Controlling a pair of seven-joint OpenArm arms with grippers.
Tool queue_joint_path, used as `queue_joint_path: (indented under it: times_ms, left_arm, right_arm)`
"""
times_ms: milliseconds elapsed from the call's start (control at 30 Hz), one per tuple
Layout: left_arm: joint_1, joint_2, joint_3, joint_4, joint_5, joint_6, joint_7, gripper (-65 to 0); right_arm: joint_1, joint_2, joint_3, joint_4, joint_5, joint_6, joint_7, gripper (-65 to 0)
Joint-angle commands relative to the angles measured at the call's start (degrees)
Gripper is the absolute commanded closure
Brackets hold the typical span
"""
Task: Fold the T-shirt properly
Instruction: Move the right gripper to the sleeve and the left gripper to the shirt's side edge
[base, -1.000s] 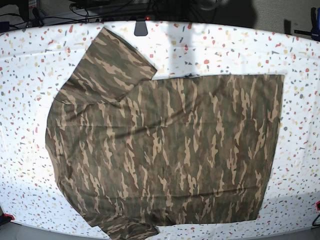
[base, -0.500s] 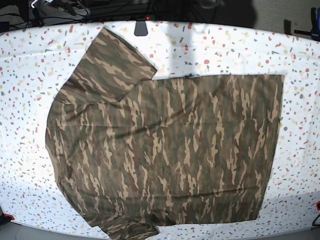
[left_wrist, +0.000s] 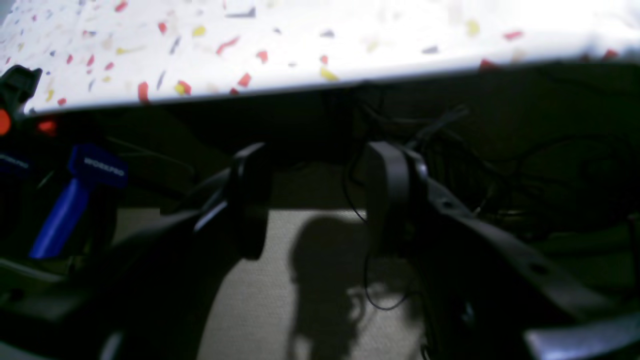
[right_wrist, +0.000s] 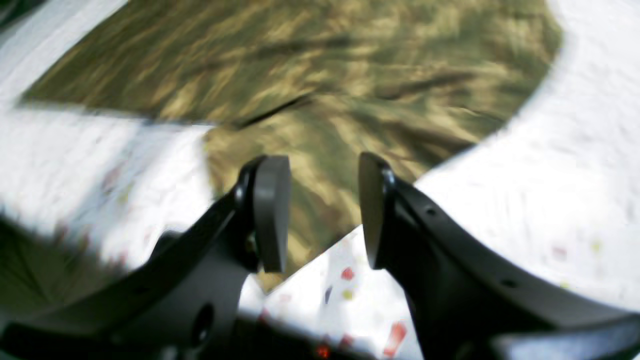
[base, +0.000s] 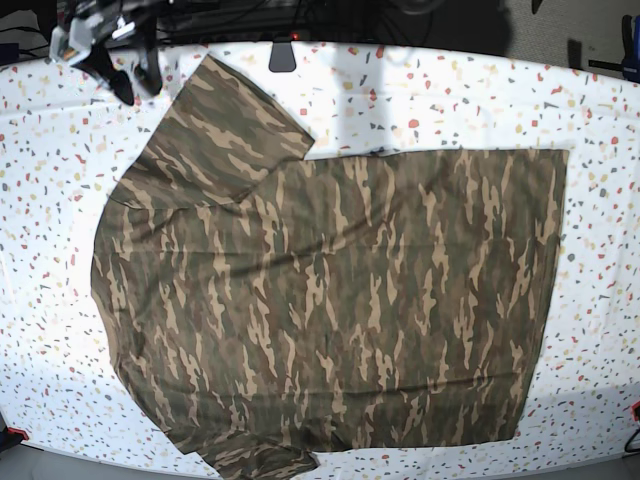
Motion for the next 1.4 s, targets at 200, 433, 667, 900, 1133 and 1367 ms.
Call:
queue_joint_path:
  times_ms: [200, 433, 667, 900, 1133, 1367]
  left_arm:
    - [1.3, -0.2, 0.0, 3.7, 0.0, 3.3, -11.0, -28.9]
    - [0.0, -0.2, 0.0, 4.6, 0.1, 9.4, -11.6, -29.0]
    - [-5.6, -0.1, 0.0, 4.6, 0.0, 9.4, -5.1, -29.0]
    - [-6.3, -0.2, 0.0, 4.6, 0.6, 9.4, -2.7, -29.0]
    - [-8.7, -0.2, 0.0, 6.9, 12.3, 9.3, 7.8, -28.9]
    - [-11.9, -0.2, 0.0, 17.2, 32.5, 9.6, 25.4, -29.0]
  right_arm:
    - [7.8, -6.5, 7.9, 0.9, 6.1, 0.2, -4.5, -23.7]
    - [12.8, -9.4, 14.8, 1.0, 6.1, 0.1, -5.2, -23.7]
    - [19.1, -13.9, 23.4, 1.0, 3.1, -17.5, -10.1, -23.7]
    - [20.3, -15.6, 30.1, 1.0, 4.2, -17.2, -14.2, -23.7]
    - [18.9, -9.5, 30.1, 1.0, 1.2, 4.5, -13.7, -23.7]
    - [18.9, -1.5, 29.9, 1.0, -18.9, 4.5, -0.7, -23.7]
